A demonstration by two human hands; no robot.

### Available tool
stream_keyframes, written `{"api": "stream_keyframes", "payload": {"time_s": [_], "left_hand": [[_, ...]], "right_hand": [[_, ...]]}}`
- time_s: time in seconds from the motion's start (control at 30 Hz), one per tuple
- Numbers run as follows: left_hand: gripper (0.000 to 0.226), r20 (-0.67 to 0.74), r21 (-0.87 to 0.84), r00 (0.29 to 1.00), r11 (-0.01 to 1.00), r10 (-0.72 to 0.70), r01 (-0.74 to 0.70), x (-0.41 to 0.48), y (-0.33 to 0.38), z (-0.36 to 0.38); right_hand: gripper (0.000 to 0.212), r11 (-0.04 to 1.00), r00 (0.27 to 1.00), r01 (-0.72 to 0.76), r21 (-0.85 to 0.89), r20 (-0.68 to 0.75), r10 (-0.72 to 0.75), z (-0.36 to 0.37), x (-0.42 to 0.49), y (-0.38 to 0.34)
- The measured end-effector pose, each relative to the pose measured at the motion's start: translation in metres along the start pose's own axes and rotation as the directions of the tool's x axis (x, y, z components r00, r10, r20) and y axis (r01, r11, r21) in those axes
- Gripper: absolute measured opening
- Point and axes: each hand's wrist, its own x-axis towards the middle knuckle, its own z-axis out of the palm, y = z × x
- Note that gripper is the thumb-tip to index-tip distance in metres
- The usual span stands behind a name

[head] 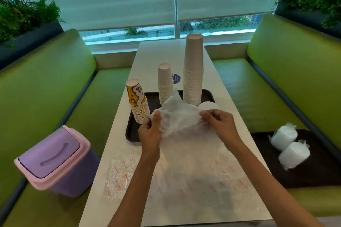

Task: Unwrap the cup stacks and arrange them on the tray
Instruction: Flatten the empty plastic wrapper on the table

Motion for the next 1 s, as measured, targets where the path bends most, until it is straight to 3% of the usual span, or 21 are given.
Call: {"api": "stream_keyframes", "payload": {"time_s": [0.13, 0.2, 0.27, 0.4, 0.5, 0.57, 0.63, 0.7, 0.77, 0.87, 0.93, 1.0], "left_hand": [[0.010, -0.051, 0.001, 0.999, 1.000, 0.014, -0.014, 0.012, -0.001, -0.009], [0.006, -0.019, 0.074, 0.993, 0.990, 0.120, -0.118, 0.011, -0.001, -0.010], [0.011, 0.048, 0.185, 0.957, 0.939, 0.286, -0.289, 0.006, 0.000, -0.009], [0.015, 0.158, 0.341, 0.807, 0.736, 0.569, -0.585, -0.011, -0.002, 0.001], [0.010, 0.236, 0.342, 0.712, 0.629, 0.662, -0.698, -0.018, -0.007, 0.006], [0.010, 0.316, 0.384, 0.628, 0.510, 0.711, -0.770, -0.021, -0.013, 0.006], [0.015, 0.430, 0.423, 0.535, 0.361, 0.728, -0.831, -0.025, -0.020, 0.005], [0.024, 0.509, 0.409, 0.495, 0.308, 0.704, -0.859, -0.030, -0.026, 0.001], [0.031, 0.484, 0.362, 0.527, 0.388, 0.699, -0.848, -0.034, -0.026, -0.002], [0.037, 0.284, 0.304, 0.675, 0.604, 0.681, -0.737, -0.033, -0.016, 0.002], [0.040, 0.209, 0.334, 0.789, 0.716, 0.577, -0.613, -0.031, -0.007, 0.008], [0.055, 0.248, 0.409, 0.862, 0.760, 0.441, -0.506, -0.037, -0.005, 0.014]], "right_hand": [[0.009, 0.999, 0.994, -0.036, 0.026, 0.105, 0.033, -0.012, -0.002, 0.000], [0.006, 0.997, 0.981, -0.074, 0.014, 0.178, 0.070, -0.014, -0.003, -0.002], [0.020, 0.996, 0.978, -0.087, -0.020, 0.190, 0.089, -0.013, 0.000, 0.000], [0.037, 0.984, 0.995, 0.068, -0.166, 0.078, -0.055, 0.002, 0.005, -0.004], [0.050, 0.963, 0.991, 0.133, -0.235, 0.040, -0.128, 0.017, 0.006, -0.011], [0.046, 0.981, 0.994, 0.105, -0.166, -0.019, -0.109, 0.024, 0.009, -0.015], [0.030, 1.000, 0.997, 0.029, -0.008, -0.074, -0.030, 0.024, 0.012, -0.018], [0.017, 0.983, 0.994, -0.059, 0.173, -0.078, 0.073, 0.023, 0.014, -0.018], [0.014, 0.946, 0.988, -0.099, 0.308, -0.085, 0.131, 0.020, 0.016, -0.015], [0.014, 0.930, 0.984, -0.043, 0.366, -0.147, 0.104, 0.016, 0.017, -0.010], [0.017, 0.944, 0.977, 0.041, 0.327, -0.210, 0.031, 0.015, 0.016, -0.008], [0.019, 0.954, 0.955, 0.130, 0.270, -0.291, -0.048, 0.017, 0.014, -0.006]]}}
